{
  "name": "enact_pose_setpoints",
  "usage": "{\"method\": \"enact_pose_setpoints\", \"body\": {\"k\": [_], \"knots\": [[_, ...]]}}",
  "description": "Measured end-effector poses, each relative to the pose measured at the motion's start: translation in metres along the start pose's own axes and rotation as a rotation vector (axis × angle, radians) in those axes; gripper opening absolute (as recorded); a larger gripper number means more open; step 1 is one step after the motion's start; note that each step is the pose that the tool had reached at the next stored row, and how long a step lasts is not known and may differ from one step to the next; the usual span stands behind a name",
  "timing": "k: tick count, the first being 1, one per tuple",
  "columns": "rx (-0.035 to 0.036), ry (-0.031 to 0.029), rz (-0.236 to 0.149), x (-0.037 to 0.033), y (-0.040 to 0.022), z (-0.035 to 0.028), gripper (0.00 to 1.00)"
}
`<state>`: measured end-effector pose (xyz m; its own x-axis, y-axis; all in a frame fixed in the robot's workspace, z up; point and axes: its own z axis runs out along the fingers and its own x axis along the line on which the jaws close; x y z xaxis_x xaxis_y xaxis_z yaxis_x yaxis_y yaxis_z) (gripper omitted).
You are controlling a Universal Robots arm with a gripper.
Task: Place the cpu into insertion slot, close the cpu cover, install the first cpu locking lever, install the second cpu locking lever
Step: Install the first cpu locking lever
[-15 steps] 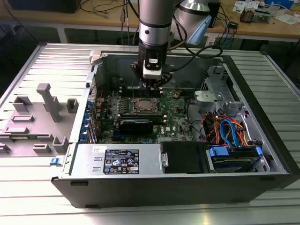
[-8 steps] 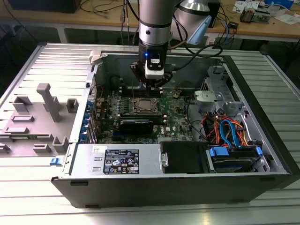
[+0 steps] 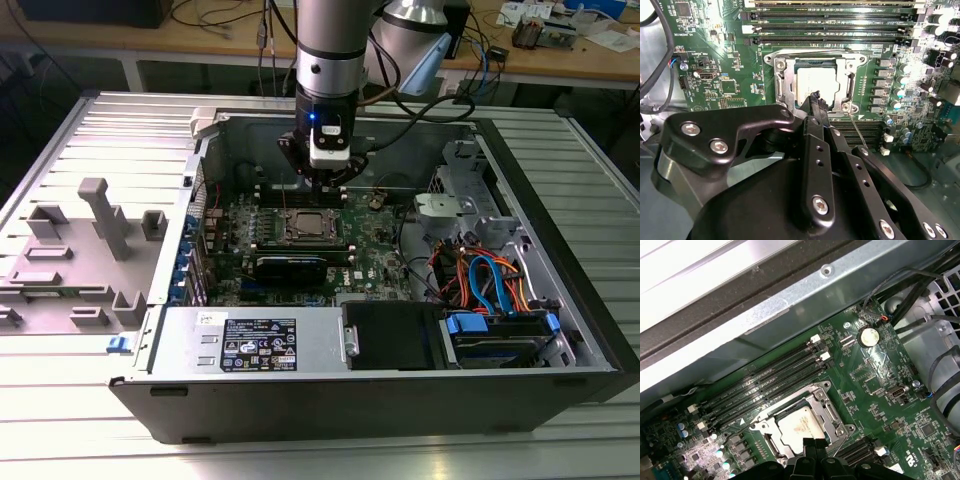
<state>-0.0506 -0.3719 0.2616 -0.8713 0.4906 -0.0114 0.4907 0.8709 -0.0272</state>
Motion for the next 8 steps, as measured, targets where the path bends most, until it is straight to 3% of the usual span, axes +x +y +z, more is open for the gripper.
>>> {"method": "enact_pose_setpoints", "body": {"k": [6, 8], "knots": [[-0.0001, -0.0002, -0.009, 0.0, 0.0, 0.0, 0.11], [-0.0004, -0.0009, -0.036, 0.0, 0.0, 0.0, 0.11]]}}
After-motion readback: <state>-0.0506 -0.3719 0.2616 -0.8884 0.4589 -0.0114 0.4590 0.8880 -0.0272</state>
